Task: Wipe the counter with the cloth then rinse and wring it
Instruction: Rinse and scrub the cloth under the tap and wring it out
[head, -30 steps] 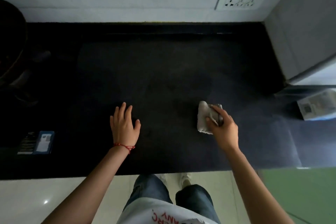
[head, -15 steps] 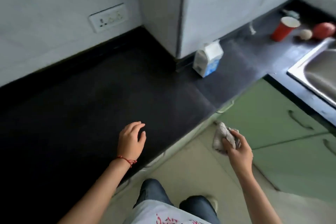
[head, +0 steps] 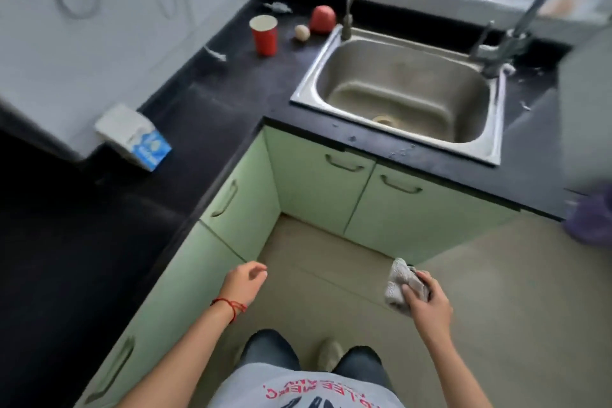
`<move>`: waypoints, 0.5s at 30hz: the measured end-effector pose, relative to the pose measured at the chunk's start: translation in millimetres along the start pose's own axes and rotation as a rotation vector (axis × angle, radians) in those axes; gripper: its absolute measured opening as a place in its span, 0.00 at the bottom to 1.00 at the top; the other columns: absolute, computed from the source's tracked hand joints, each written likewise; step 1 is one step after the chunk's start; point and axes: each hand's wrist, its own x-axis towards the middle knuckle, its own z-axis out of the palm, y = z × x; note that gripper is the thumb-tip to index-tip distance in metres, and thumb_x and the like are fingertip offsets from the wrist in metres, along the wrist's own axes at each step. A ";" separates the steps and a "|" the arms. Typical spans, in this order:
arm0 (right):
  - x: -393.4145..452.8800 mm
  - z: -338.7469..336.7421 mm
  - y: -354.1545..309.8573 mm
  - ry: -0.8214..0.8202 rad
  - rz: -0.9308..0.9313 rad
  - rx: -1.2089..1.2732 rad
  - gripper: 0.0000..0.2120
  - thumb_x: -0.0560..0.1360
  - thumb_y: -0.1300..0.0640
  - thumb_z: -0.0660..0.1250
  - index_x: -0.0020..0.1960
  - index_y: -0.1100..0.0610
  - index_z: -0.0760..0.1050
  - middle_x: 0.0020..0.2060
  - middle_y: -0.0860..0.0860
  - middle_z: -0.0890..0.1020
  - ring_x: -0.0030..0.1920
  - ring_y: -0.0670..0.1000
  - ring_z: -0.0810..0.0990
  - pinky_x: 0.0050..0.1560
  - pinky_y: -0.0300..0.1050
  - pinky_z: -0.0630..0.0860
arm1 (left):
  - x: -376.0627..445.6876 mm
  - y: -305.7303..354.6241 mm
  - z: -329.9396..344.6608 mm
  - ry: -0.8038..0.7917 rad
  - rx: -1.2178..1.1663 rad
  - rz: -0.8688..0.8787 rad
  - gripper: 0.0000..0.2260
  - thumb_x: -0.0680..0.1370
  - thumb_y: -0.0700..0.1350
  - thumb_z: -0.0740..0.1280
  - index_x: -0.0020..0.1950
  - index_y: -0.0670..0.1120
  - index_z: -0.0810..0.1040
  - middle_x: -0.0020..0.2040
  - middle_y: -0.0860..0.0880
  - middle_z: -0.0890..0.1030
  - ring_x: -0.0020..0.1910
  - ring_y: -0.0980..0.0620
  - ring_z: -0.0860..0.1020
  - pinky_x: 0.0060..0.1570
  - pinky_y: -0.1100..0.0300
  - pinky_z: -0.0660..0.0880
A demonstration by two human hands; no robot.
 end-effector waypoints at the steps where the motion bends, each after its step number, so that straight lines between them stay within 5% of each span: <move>1: 7.0 -9.4 2.4 0.017 0.014 0.008 0.19 0.69 0.64 0.71 0.59 0.58 0.76 0.59 0.57 0.79 0.59 0.55 0.76 0.58 0.45 0.67 | 4.9 6.6 6.5 -0.009 -0.006 -0.019 0.07 0.74 0.40 0.67 0.50 0.40 0.81 0.49 0.40 0.84 0.51 0.45 0.81 0.49 0.62 0.72; 6: 42.4 -33.6 -16.1 0.046 0.012 0.081 0.18 0.70 0.64 0.70 0.59 0.57 0.76 0.59 0.54 0.79 0.57 0.50 0.74 0.58 0.42 0.67 | 38.2 48.2 19.6 -0.022 -0.043 -0.030 0.06 0.73 0.36 0.67 0.48 0.37 0.81 0.46 0.38 0.84 0.48 0.43 0.81 0.49 0.60 0.72; 15: 139.3 -21.3 -110.8 0.131 -0.114 0.225 0.18 0.70 0.63 0.71 0.58 0.53 0.76 0.55 0.46 0.78 0.57 0.45 0.75 0.58 0.37 0.67 | 154.6 180.5 -0.4 -0.038 -0.109 0.195 0.07 0.74 0.38 0.66 0.49 0.42 0.82 0.45 0.40 0.85 0.46 0.45 0.82 0.54 0.55 0.76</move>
